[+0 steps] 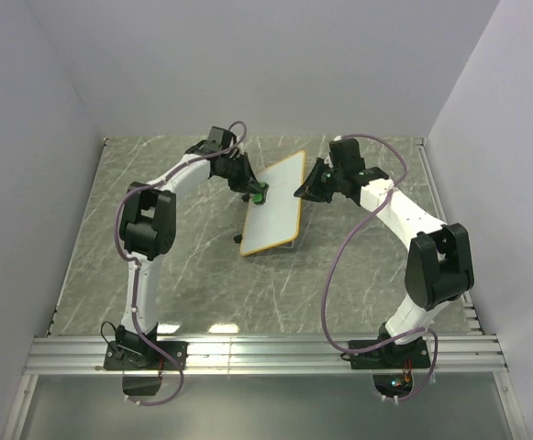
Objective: Erase the whiteboard
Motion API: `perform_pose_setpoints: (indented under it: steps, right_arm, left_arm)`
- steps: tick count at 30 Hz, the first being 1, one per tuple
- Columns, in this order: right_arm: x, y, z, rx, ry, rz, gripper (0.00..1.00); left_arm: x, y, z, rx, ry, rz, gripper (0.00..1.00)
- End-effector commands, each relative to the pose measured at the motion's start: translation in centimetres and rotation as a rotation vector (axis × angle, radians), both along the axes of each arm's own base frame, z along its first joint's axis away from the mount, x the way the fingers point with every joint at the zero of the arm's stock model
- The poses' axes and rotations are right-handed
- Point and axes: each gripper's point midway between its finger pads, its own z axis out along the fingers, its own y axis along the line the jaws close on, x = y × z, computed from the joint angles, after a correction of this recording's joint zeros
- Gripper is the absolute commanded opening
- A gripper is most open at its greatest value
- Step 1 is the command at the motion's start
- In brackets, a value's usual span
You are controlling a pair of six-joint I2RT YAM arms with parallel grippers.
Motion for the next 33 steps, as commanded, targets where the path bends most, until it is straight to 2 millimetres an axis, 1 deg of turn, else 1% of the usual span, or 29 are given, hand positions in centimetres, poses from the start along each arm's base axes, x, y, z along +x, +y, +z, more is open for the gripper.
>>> perform_pose_setpoints:
  steps: [1, 2, 3, 5, 6, 7, 9, 10, 12, 13, 14, 16, 17, 18, 19, 20, 22, 23, 25, 26, 27, 28, 29, 31, 32, 33]
  right_arm:
    - [-1.5, 2.6, -1.7, -0.018, 0.037, 0.099, 0.0]
    - [-1.6, 2.7, -1.7, -0.02, 0.038, 0.102, 0.0]
    - [-1.6, 2.7, -1.8, -0.022, 0.038, 0.106, 0.0]
    - [-1.6, 2.8, -1.8, -0.026, 0.043, 0.107, 0.0]
    - [-1.6, 2.8, -1.8, -0.028, 0.039, 0.111, 0.0]
    - [-1.6, 2.7, -1.7, -0.03, 0.039, 0.111, 0.0]
    - [-1.6, 2.7, -1.6, -0.034, 0.033, 0.112, 0.0]
    - [-1.5, 2.6, -1.6, -0.037, 0.034, 0.111, 0.0]
    - [-1.6, 2.5, -1.5, -0.042, 0.03, 0.114, 0.0]
    - [-1.7, 2.6, -1.5, -0.043, 0.028, 0.115, 0.0]
    - [-1.7, 2.4, -1.5, -0.045, 0.028, 0.114, 0.0]
    - [-1.9, 2.3, -1.6, -0.048, 0.03, 0.114, 0.0]
    - [-2.0, 2.3, -1.5, -0.049, 0.027, 0.114, 0.0]
    - [-2.1, 2.2, -1.6, -0.051, 0.028, 0.115, 0.0]
    - [-2.1, 2.2, -1.5, -0.05, 0.024, 0.116, 0.0]
    - [-2.2, 2.1, -1.6, -0.056, 0.026, 0.116, 0.0]
    - [-2.2, 2.0, -1.5, -0.055, 0.022, 0.116, 0.0]
    - [-2.2, 2.0, -1.5, -0.055, 0.02, 0.117, 0.0]
    - [-2.3, 2.0, -1.4, -0.054, 0.019, 0.117, 0.0]
    - [-2.2, 2.1, -1.3, -0.053, 0.015, 0.117, 0.0]
    - [-2.3, 2.1, -1.4, -0.053, 0.017, 0.117, 0.0]
    - [-2.2, 2.1, -1.3, -0.052, 0.014, 0.117, 0.0]
    - [-2.2, 2.0, -1.2, -0.052, 0.014, 0.115, 0.0]
    - [-2.2, 2.1, -1.0, -0.05, 0.01, 0.118, 0.0]
    - [-2.1, 2.1, -0.9, -0.047, 0.006, 0.117, 0.0]
    - [-2.0, 2.1, -1.0, -0.048, 0.006, 0.114, 0.0]
  left_arm:
    - [-0.3, -5.2, 6.7, -0.107, -0.161, -0.119, 0.0]
    - [-0.1, -6.1, 8.2, -0.135, -0.199, -0.136, 0.0]
    - [-0.7, -7.5, 8.9, -0.162, -0.199, -0.162, 0.0]
    - [-0.7, -9.0, 10.3, -0.202, -0.222, -0.189, 0.0]
    - [-1.2, -9.9, 10.6, -0.219, -0.212, -0.205, 0.0]
    - [-1.3, -10.3, 10.7, -0.226, -0.21, -0.215, 0.0]
    - [-1.6, -11.0, 10.7, -0.231, -0.207, -0.226, 0.0]
    - [-1.6, -11.0, 10.6, -0.232, -0.207, -0.227, 0.0]
    - [-1.9, -10.7, 9.7, -0.22, -0.188, -0.222, 0.0]
    - [-1.7, -10.3, 9.1, -0.204, -0.184, -0.206, 0.0]
    - [-1.9, -9.8, 8.3, -0.192, -0.164, -0.198, 0.0]
    - [-1.1, -8.4, 7.1, -0.176, -0.148, -0.158, 0.0]
    - [-1.2, -7.5, 5.9, -0.157, -0.12, -0.14, 0.0]
    - [-0.4, -6.1, 5.2, -0.144, -0.11, -0.111, 0.0]
    - [-0.1, -5.3, 4.4, -0.135, -0.096, -0.094, 0.0]
    - [0.3, -3.4, 3.0, -0.115, -0.065, -0.059, 0.0]
    - [0.4, -1.2, 1.1, -0.085, -0.025, -0.026, 0.0]
    - [1.1, 0.6, 1.0, -0.076, -0.026, 0.007, 0.0]
    - [1.4, 2.2, 1.1, -0.064, -0.03, 0.027, 0.0]
    - [1.9, 3.5, 2.8, -0.074, -0.067, 0.042, 0.0]
    - [2.1, 4.3, 4.1, -0.088, -0.087, 0.05, 0.0]
    - [2.0, 5.1, 6.9, -0.112, -0.134, 0.055, 0.0]
    - [2.6, 7.3, 8.6, -0.129, -0.162, 0.098, 0.0]
    - [2.7, 9.9, 11.3, -0.142, -0.21, 0.143, 0.0]
    - [2.4, 11.3, 14.0, -0.146, -0.268, 0.165, 0.0]
    - [2.5, 14.1, 14.3, -0.107, -0.278, 0.21, 0.0]
